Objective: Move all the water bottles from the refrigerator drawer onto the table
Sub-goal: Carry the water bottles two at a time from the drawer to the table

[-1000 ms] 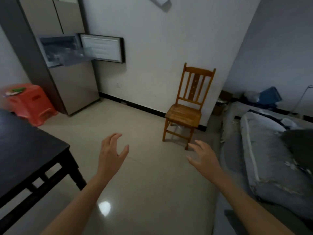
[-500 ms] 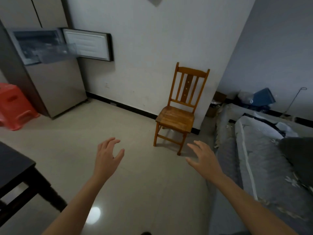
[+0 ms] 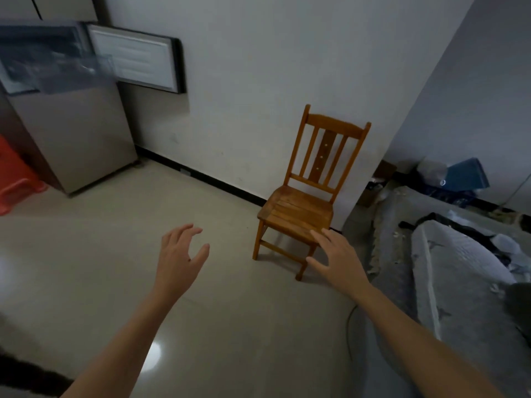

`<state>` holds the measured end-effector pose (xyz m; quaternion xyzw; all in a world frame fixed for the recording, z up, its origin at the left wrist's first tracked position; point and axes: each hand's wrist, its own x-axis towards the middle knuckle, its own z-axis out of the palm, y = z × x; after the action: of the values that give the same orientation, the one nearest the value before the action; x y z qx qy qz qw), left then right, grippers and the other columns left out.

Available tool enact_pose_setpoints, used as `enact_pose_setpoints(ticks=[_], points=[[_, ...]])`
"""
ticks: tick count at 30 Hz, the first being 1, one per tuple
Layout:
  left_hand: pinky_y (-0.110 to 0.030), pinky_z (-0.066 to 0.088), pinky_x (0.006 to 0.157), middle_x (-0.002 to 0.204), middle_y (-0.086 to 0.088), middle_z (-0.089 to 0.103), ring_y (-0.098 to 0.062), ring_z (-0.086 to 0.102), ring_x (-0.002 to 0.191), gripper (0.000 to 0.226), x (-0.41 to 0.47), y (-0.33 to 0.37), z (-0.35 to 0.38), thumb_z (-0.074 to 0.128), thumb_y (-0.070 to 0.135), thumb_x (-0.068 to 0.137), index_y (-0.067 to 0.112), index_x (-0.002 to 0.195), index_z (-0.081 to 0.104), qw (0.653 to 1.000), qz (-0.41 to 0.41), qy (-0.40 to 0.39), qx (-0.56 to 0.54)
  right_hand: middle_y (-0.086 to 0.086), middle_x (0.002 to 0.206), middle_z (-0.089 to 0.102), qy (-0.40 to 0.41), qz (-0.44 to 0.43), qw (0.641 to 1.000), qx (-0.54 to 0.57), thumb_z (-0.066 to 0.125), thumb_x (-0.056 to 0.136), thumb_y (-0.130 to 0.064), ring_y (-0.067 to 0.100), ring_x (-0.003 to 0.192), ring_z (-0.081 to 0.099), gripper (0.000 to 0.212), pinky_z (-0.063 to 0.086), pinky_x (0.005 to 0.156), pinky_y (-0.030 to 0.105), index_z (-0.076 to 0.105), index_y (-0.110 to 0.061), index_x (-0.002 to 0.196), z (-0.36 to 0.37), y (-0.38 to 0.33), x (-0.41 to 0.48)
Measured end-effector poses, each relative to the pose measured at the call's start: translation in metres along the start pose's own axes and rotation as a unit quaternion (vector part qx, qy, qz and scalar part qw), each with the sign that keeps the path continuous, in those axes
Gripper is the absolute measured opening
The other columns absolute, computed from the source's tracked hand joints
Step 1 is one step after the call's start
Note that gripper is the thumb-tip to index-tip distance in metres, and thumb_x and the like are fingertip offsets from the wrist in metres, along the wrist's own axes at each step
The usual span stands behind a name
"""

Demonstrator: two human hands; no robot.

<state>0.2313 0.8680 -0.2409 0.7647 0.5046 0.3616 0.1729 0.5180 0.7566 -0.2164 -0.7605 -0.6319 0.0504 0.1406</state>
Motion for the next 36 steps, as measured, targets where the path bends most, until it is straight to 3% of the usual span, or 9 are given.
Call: enact_pose_setpoints(ticks=[4, 9, 16, 19, 22, 25, 28, 36], points=[[-0.043, 0.036, 0.093, 0.113, -0.021, 0.059, -0.041, 0.048, 0.108, 0.056, 0.035, 0.015, 0.045, 0.044, 0.043, 0.075, -0.001, 0.105, 0.062, 1.000, 0.001, -0.009, 0.012, 0.007, 0.154, 0.014, -0.002, -0.012, 1.000, 0.010, 0.049, 0.091, -0.041, 0.023, 0.142, 0.013, 0.061, 0.016, 0.114, 0.039, 0.024, -0.025, 0.144, 0.000, 0.046, 0.037], [-0.043, 0.033, 0.096, 0.118, -0.022, 0.057, -0.040, 0.045, 0.113, 0.035, 0.091, 0.054, 0.108, 0.063, 0.019, 0.080, -0.002, 0.108, 0.060, 0.999, -0.028, 0.011, 0.023, 0.006, 0.155, 0.009, -0.015, -0.037, 0.999, 0.008, 0.047, 0.092, -0.043, 0.024, 0.143, 0.009, 0.062, 0.012, 0.115, 0.040, 0.021, -0.026, 0.145, -0.014, 0.117, 0.100], [-0.038, 0.032, 0.095, 0.117, -0.021, 0.058, -0.039, 0.047, 0.112, 0.042, 0.145, 0.112, 0.169, 0.056, 0.026, 0.077, -0.001, 0.109, 0.060, 0.997, -0.058, 0.034, 0.029, 0.008, 0.154, 0.013, -0.074, -0.124, 0.989, -0.033, 0.041, 0.093, -0.047, 0.025, 0.142, 0.013, 0.060, 0.012, 0.115, 0.040, 0.024, -0.021, 0.144, -0.020, 0.177, 0.186], [-0.034, 0.030, 0.093, 0.115, -0.020, 0.059, -0.039, 0.048, 0.110, 0.052, 0.155, 0.109, 0.174, 0.048, 0.040, 0.077, 0.000, 0.107, 0.061, 0.994, -0.087, 0.044, 0.041, 0.015, 0.142, 0.039, -0.049, -0.176, 0.983, -0.012, 0.057, 0.086, -0.038, 0.032, 0.131, 0.037, 0.053, 0.031, 0.108, 0.047, 0.044, -0.017, 0.133, -0.008, 0.177, 0.218], [-0.031, 0.030, 0.093, 0.114, -0.019, 0.059, -0.038, 0.049, 0.109, 0.058, 0.166, 0.097, 0.170, 0.041, 0.045, 0.074, 0.001, 0.106, 0.062, 0.989, -0.113, 0.068, 0.059, 0.014, 0.131, 0.050, -0.066, -0.185, 0.980, 0.029, 0.048, 0.084, -0.044, 0.031, 0.121, 0.047, 0.046, 0.042, 0.101, 0.046, 0.054, -0.017, 0.121, 0.005, 0.166, 0.257], [-0.027, 0.028, 0.093, 0.115, -0.018, 0.060, -0.037, 0.049, 0.109, 0.058, 0.178, 0.078, 0.164, 0.042, 0.045, 0.075, 0.001, 0.106, 0.062, 0.982, -0.141, 0.096, 0.075, 0.011, 0.143, 0.037, -0.090, -0.199, 0.975, 0.047, 0.038, 0.086, -0.053, 0.027, 0.132, 0.034, 0.057, 0.033, 0.108, 0.044, 0.045, -0.020, 0.132, 0.020, 0.148, 0.297], [-0.024, 0.026, 0.093, 0.115, -0.018, 0.060, -0.038, 0.050, 0.108, 0.057, 0.200, 0.063, 0.163, 0.042, 0.045, 0.075, 0.001, 0.106, 0.062, 0.977, -0.157, 0.113, 0.087, 0.009, 0.153, 0.019, -0.102, -0.220, 0.969, 0.051, 0.046, 0.090, -0.048, 0.024, 0.141, 0.018, 0.061, 0.021, 0.115, 0.038, 0.030, -0.022, 0.142, 0.032, 0.127, 0.340], [-0.033, 0.030, 0.093, 0.117, -0.020, 0.058, -0.038, 0.047, 0.111, 0.047, 0.309, 0.001, 0.160, 0.053, 0.033, 0.076, 0.000, 0.109, 0.061, 0.966, -0.193, 0.161, 0.056, 0.013, 0.153, 0.016, -0.130, -0.275, 0.951, 0.052, 0.049, 0.092, -0.039, 0.023, 0.142, 0.014, 0.061, 0.012, 0.114, 0.029, 0.026, -0.016, 0.144, 0.053, 0.074, 0.469]])
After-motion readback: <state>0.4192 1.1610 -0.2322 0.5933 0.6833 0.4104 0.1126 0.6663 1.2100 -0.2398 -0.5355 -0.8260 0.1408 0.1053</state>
